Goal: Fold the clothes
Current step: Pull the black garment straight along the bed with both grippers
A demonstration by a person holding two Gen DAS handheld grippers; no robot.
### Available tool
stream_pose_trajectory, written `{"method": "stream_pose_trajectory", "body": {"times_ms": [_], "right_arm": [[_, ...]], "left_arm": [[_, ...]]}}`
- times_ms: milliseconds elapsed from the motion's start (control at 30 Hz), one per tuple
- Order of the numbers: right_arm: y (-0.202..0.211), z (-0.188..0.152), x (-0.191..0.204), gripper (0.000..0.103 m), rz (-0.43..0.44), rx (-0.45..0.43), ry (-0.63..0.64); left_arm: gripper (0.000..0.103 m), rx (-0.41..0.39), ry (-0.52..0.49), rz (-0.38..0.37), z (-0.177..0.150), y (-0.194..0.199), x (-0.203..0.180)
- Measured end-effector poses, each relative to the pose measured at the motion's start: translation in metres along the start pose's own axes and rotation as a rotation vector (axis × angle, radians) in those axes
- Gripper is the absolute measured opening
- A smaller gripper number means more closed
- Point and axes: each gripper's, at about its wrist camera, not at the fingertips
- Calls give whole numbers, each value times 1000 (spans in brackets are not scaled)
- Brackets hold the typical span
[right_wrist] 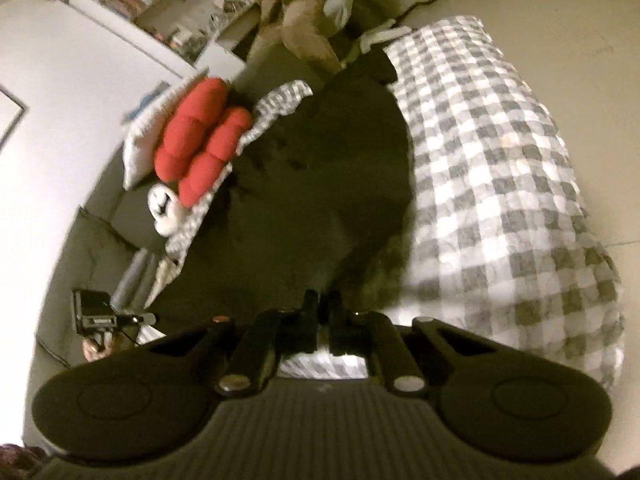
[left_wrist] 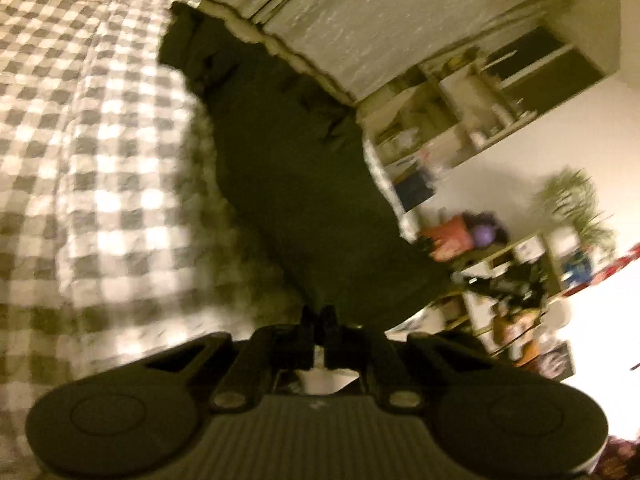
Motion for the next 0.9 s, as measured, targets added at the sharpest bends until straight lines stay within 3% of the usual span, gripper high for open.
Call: {"method": "stream_pose_trajectory", "body": {"times_ms": [167,267,300,333,367,400,433,567,900], "right_arm": [[-17,-6,-6,6,-102,91,3],[-23,-10,-6,16,-140,115,18],[-23,-9,-5,17,-152,109,25],[-21,-9,-4,17,-154,98,29],[-19,-8,-4,26,-155,86,34],[-17,-6,-4,46,-158,71,35],[-16,-5,-4,53,-162,56,37],[-14,4,-7,55,-163,13,29],[-39,44,-17,55,-169,-9,-37]], "left_arm": [[4,57,1,105,-5,-8,7],[6,92,2,168,-7,-13,11],[10,103,3,189,-8,-14,13],[22,114,3,209,-9,-16,14],[40,99,-10,215,-8,-13,12],[45,80,-20,212,-7,-10,10],[48,61,-31,209,-6,-7,8],[59,5,-56,223,5,-2,4],[60,-72,-17,303,55,-17,2]]}}
Point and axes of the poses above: each gripper's, at about its wrist camera, not at the fingertips, and y roughly against the way its jaws point, x to its left, z to its top, and after that the axes turned 5 degrees about -z, right-handed
